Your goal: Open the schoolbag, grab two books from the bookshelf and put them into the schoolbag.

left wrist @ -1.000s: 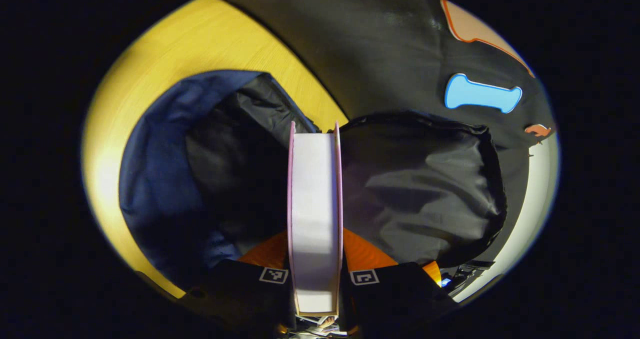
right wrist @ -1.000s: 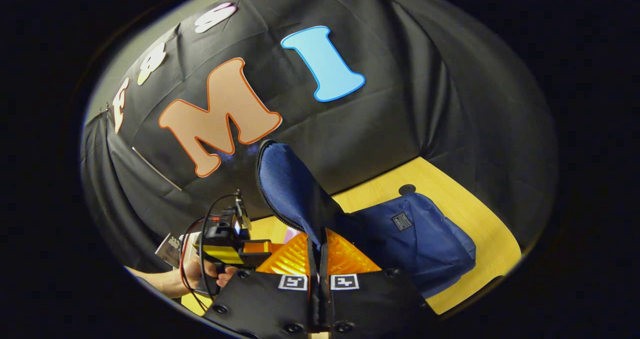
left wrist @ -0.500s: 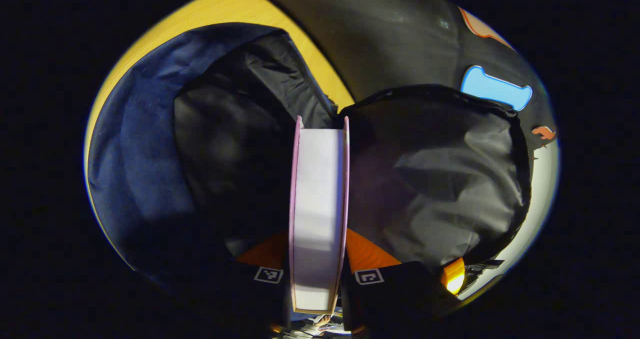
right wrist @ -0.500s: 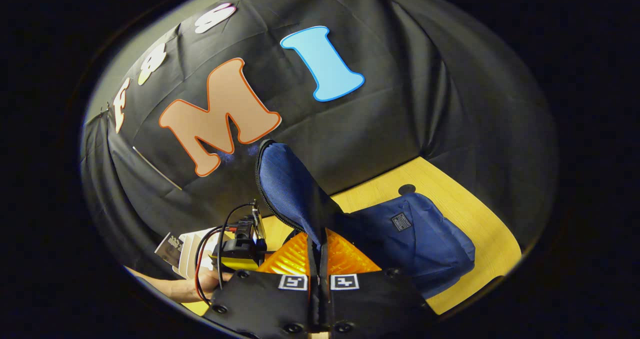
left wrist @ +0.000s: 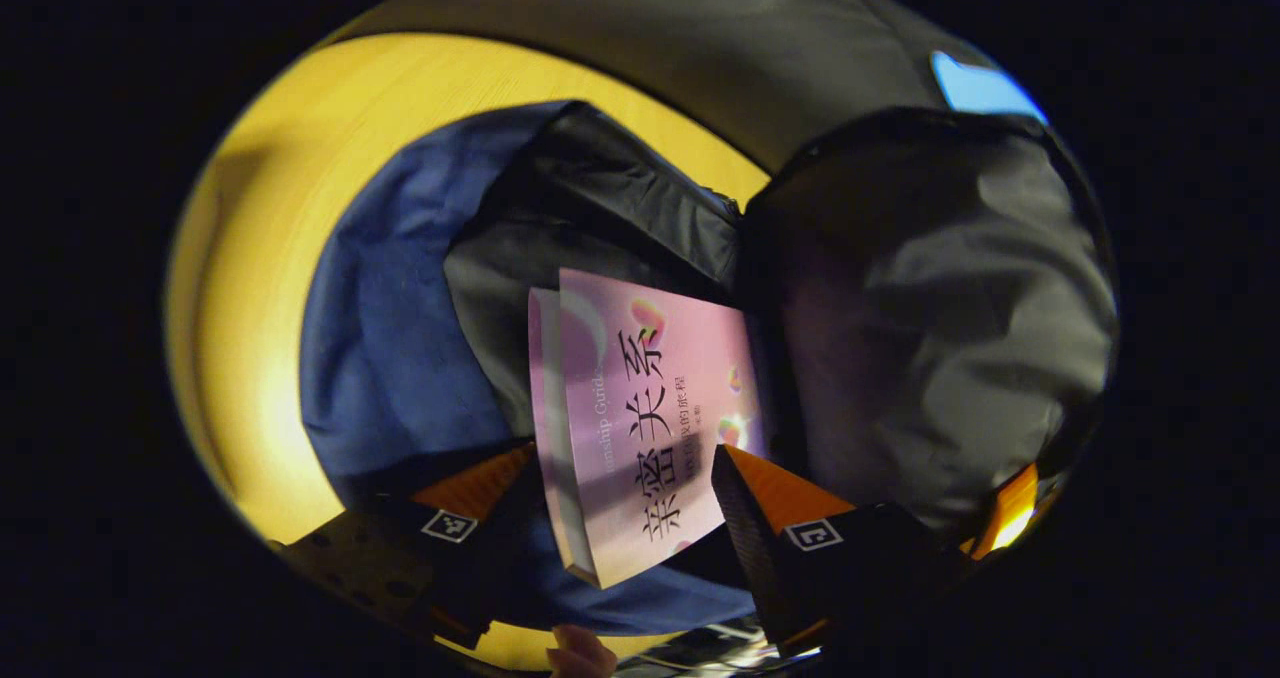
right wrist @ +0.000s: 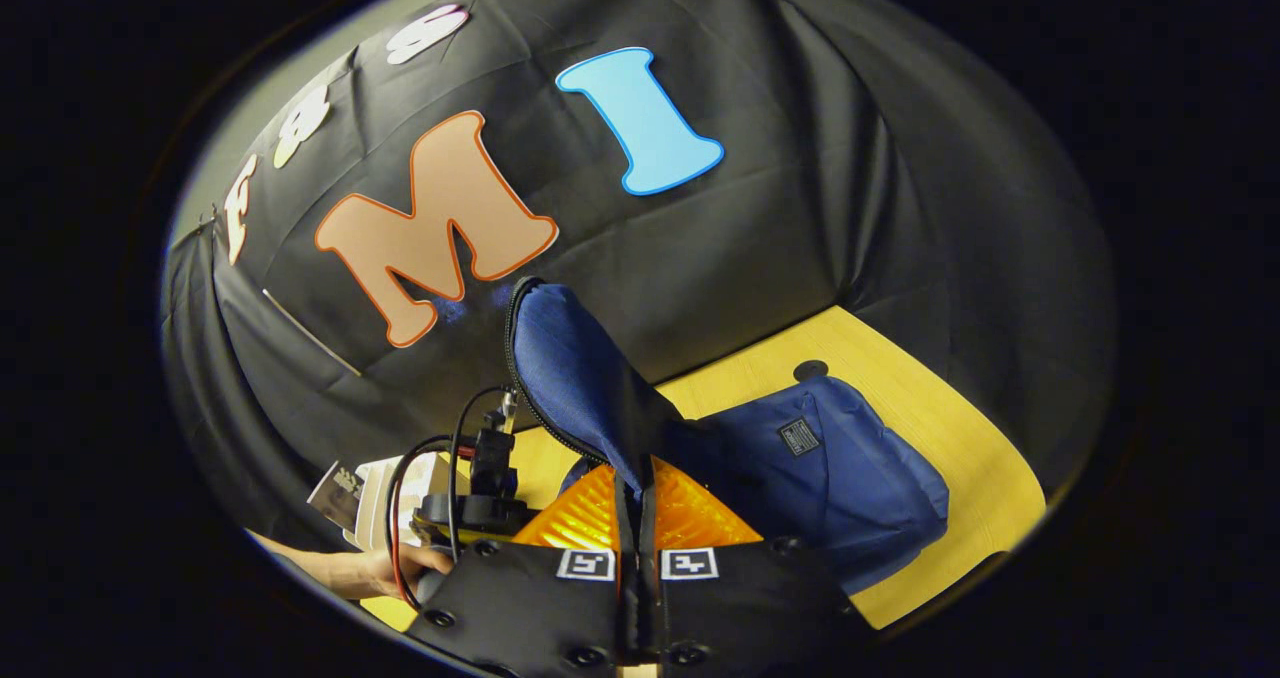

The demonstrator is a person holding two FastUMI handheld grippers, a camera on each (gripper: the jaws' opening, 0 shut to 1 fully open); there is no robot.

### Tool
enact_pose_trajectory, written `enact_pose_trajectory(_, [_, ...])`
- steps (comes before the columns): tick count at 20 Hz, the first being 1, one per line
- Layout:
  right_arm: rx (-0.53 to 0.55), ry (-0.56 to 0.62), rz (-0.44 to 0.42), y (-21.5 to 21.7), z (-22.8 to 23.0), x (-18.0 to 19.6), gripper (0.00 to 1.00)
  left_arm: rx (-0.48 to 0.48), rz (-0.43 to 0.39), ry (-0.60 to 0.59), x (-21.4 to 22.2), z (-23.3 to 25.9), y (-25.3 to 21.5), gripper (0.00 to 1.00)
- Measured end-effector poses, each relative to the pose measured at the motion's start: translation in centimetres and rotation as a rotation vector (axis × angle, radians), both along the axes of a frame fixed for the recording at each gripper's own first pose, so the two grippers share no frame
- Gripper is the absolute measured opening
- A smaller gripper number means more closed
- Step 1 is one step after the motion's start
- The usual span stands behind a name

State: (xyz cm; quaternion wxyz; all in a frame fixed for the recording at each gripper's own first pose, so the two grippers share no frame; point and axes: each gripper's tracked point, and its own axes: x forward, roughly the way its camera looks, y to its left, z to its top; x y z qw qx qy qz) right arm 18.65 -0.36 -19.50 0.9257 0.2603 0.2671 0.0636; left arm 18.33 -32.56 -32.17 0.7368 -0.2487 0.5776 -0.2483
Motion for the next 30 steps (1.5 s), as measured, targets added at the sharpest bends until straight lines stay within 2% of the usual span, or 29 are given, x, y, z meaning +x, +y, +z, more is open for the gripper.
enact_pose_trajectory(2, [-0.002,0.002,0.002,0.0,-0.2,-0.2,0.03,-0.031,-0.005,-0.046,0.0,2.0,0.1,0.95])
enact_pose_trajectory(6, [0.010,0.003,-0.003,-0.1,-0.3,-0.3,0.03,0.016,-0.023,-0.145,0.3,4.2,2.5,0.95])
enact_pose_trajectory(8, [0.009,0.001,0.006,0.0,-0.4,-0.6,0.03,0.014,-0.009,-0.190,0.3,6.0,4.1,0.95])
enact_pose_trajectory(10, [0.017,0.002,0.008,0.0,-0.5,-0.6,0.03,0.053,-0.007,-0.264,0.7,7.2,6.1,0.95])
enact_pose_trajectory(13, [0.020,0.000,0.016,0.0,-0.5,-0.9,0.03,0.152,-0.038,-0.376,0.7,9.3,9.4,0.95])
enact_pose_trajectory(17, [0.028,0.002,0.023,-0.2,-0.6,-1.0,0.03,0.300,-0.053,-0.585,2.1,13.7,13.9,0.95])
enact_pose_trajectory(21, [0.029,0.006,0.044,0.0,-1.0,-1.1,0.03,0.435,-0.033,-0.813,3.8,18.9,19.5,0.94])
enact_pose_trajectory(23, [0.021,0.004,0.050,0.1,-1.0,-1.1,0.02,0.512,-0.009,-0.863,3.8,20.6,22.5,0.93])
enact_pose_trajectory(27, [0.021,0.006,0.057,0.2,-1.0,-1.1,0.03,0.580,0.051,-0.937,3.5,23.4,27.2,0.97])
enact_pose_trajectory(28, [0.020,0.007,0.058,0.2,-1.0,-1.1,0.03,0.593,0.067,-0.954,3.4,24.1,28.5,0.92])
enact_pose_trajectory(29, [0.020,0.007,0.058,0.2,-1.0,-1.1,0.02,0.606,0.086,-0.969,3.4,24.7,29.6,0.96])
enact_pose_trajectory(30, [0.019,0.007,0.059,0.1,-1.0,-1.1,0.02,0.628,0.102,-0.971,3.5,25.1,30.9,0.96])
